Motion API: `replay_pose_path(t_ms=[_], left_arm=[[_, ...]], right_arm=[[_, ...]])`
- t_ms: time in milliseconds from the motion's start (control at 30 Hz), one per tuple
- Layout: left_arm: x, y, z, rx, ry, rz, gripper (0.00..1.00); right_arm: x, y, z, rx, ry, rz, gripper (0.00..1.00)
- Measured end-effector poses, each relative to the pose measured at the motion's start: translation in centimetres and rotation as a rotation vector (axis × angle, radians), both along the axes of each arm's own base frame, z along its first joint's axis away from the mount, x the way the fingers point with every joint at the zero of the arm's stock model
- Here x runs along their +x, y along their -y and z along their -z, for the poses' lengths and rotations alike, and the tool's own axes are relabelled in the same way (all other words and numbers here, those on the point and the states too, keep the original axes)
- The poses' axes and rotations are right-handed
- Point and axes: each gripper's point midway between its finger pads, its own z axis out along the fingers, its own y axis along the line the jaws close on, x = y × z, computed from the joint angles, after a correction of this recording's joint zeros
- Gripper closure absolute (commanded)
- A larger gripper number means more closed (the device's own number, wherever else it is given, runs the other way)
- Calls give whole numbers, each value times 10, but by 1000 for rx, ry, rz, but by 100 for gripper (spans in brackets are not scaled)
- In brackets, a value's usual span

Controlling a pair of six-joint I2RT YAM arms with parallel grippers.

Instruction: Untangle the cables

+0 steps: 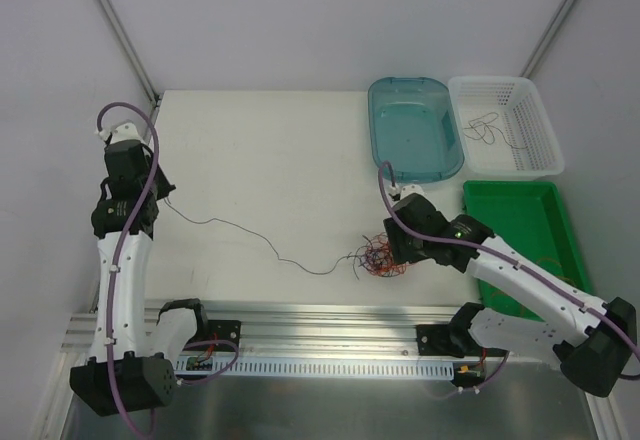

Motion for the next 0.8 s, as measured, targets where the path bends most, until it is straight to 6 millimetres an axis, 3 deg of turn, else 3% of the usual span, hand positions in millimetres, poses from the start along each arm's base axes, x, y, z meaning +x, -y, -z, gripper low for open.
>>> replay_pose_path(t_ms=[100,200,233,333,433,467,500,567,633,700,800], left_arm=[[6,20,20,-70,-12,102,100],[11,37,41,-126,-21,183,100],[11,40,47,-138,-26,198,92],[12,44,66,-151,-40,221,83],[16,49,74,-170,-54,251,58],[18,55,74,-181,-50,277,40],[20,61,73,-184,-45,312,33],[22,86,68,-198,-29,416,22],[20,126,62,-212,-17,573,19],[7,176,57,-238,-13,762,19],[-20,234,51,-271,-18,985,19]], right_arm=[[-8,-20,-10,39,13,-130,35],[-8,-49,-34,117,43,-280,31],[-6,-59,-44,142,56,-323,30],[3,-85,-68,185,80,-413,30],[13,-105,-75,210,92,-455,30],[14,-108,-72,208,85,-458,30],[14,-108,-69,204,78,-456,30],[14,-106,-63,198,71,-441,30],[13,-101,-54,191,68,-412,30],[10,-92,-43,180,60,-371,28],[4,-73,-29,166,62,-292,25]])
